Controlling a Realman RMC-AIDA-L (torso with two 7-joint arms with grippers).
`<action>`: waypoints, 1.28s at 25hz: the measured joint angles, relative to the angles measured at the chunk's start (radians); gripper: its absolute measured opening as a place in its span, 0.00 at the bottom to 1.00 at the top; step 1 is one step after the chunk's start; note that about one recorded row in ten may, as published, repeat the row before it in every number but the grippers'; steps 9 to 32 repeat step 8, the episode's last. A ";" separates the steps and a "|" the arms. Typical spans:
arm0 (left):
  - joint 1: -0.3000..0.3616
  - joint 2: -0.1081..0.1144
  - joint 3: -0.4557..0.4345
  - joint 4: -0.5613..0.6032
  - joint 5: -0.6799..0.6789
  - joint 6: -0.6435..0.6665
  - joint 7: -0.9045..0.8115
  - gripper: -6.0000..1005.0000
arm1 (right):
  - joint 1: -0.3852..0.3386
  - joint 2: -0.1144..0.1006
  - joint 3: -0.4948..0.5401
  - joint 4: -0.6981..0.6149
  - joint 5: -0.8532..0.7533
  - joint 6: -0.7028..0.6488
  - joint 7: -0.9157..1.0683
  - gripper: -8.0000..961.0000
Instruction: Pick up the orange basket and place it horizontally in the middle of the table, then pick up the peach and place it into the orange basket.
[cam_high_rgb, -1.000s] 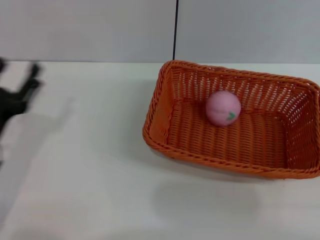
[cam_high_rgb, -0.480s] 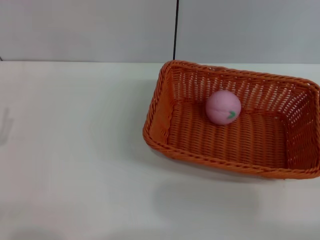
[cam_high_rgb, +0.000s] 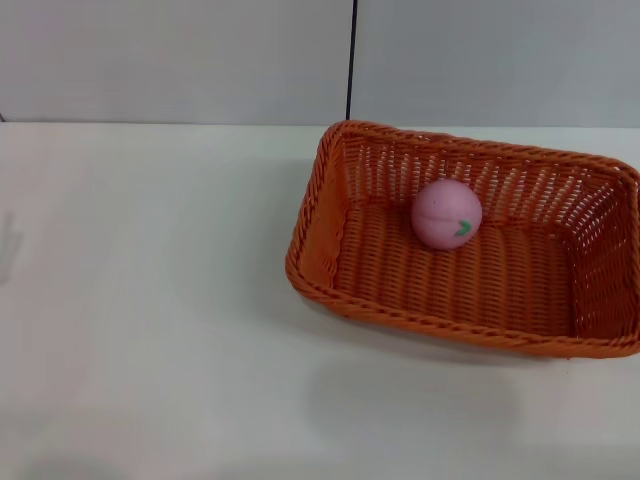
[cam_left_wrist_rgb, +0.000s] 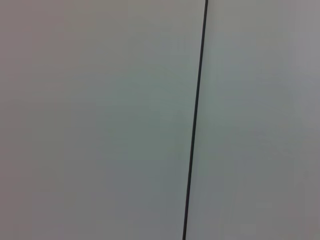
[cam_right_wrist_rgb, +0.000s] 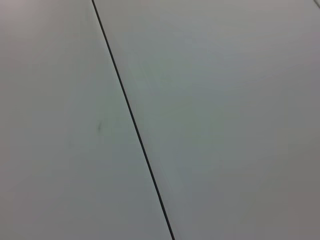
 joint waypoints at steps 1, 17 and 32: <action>0.000 0.000 0.000 0.000 0.000 0.000 0.000 0.84 | -0.002 0.000 0.000 0.000 0.000 -0.004 0.000 0.52; 0.000 -0.002 0.000 0.004 -0.001 0.000 0.001 0.84 | -0.012 0.002 -0.005 0.001 -0.001 -0.009 -0.001 0.52; 0.000 -0.002 0.000 0.004 -0.001 0.000 0.001 0.84 | -0.012 0.002 -0.005 0.001 -0.001 -0.009 -0.001 0.52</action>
